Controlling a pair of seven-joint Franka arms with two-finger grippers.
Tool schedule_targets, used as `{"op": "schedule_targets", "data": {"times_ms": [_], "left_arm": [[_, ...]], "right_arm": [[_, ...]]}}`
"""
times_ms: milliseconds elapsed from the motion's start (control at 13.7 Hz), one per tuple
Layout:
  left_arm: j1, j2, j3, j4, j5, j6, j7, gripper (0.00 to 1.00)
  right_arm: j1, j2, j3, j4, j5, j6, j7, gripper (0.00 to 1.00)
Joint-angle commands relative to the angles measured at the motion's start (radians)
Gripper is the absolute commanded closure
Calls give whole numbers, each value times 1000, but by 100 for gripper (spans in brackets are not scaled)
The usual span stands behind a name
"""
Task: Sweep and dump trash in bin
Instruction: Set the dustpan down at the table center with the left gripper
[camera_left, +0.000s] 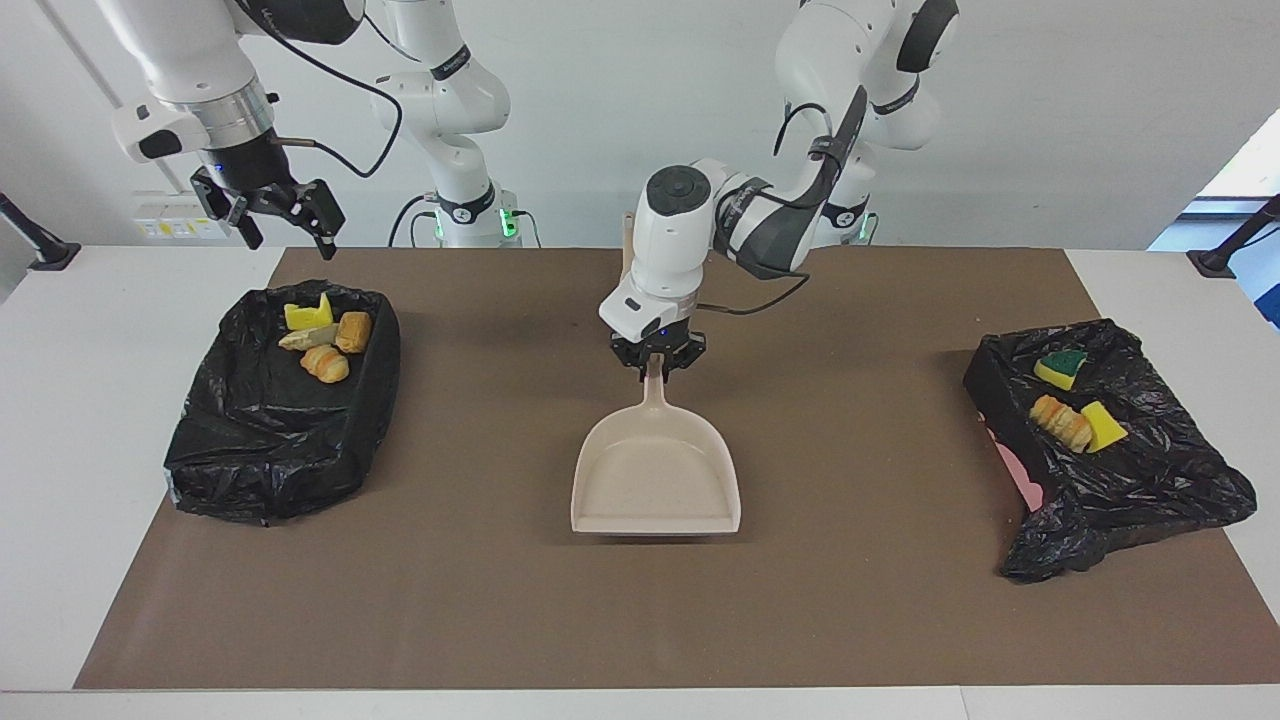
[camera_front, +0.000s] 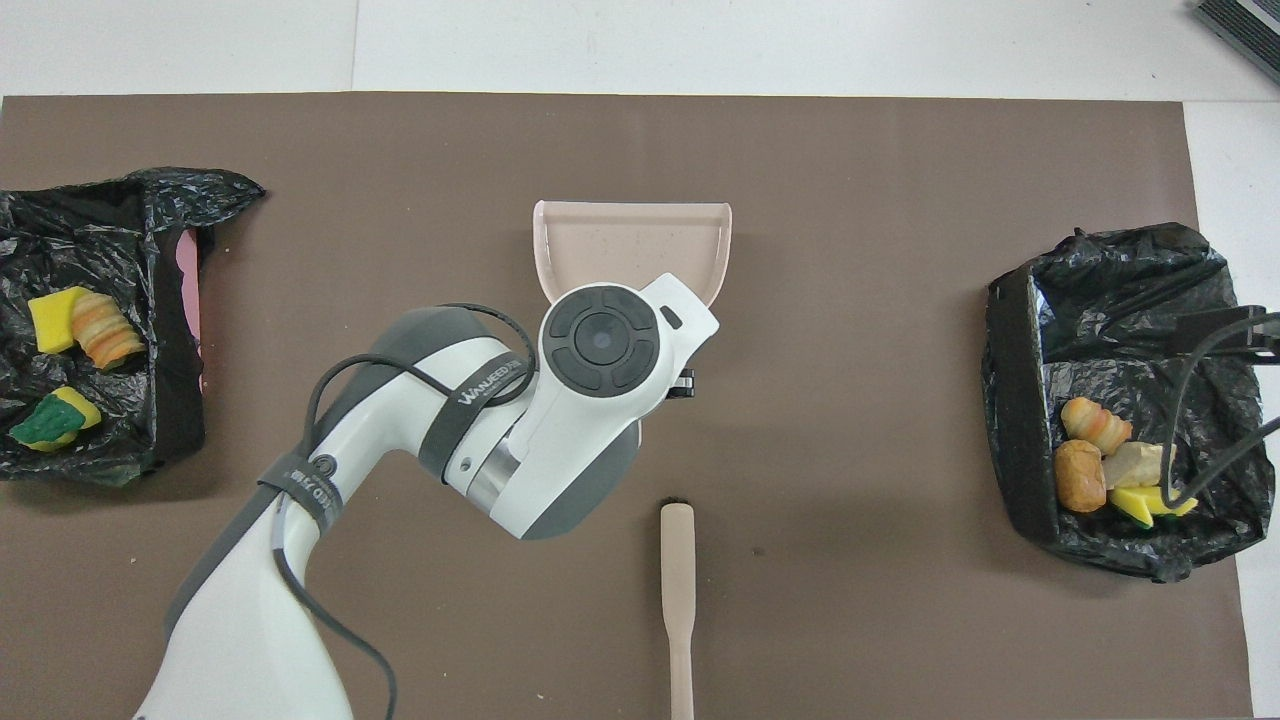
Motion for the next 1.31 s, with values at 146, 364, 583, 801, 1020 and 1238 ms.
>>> {"op": "schedule_targets", "data": {"times_ms": [146,364,583,801,1020,1238], "left_arm": [[-48,97,17,106,7,-29,-49,100],[-38,93,19,89,7,-7,-49,77],[-27,88,22,65,11,-4,-49,57],[-16,59,28,59,30,-27,-46,0],[27,-92,28,-73,30,-49,-18,0],[77,-254,28,-240,30,-49,84,0]], "right_arm": [[-20,-58,23,0,45,-115,75,0],[-22,-66,31,-14,57,-98,82,0],[-33,-61,43,-13,54,-52,78,0],[-40,-67,49,-13,54,-59,62,0],[-53,-60,65,4,53,-50,28,0],[-54,-57,65,-7,50,20,-55,0]]}}
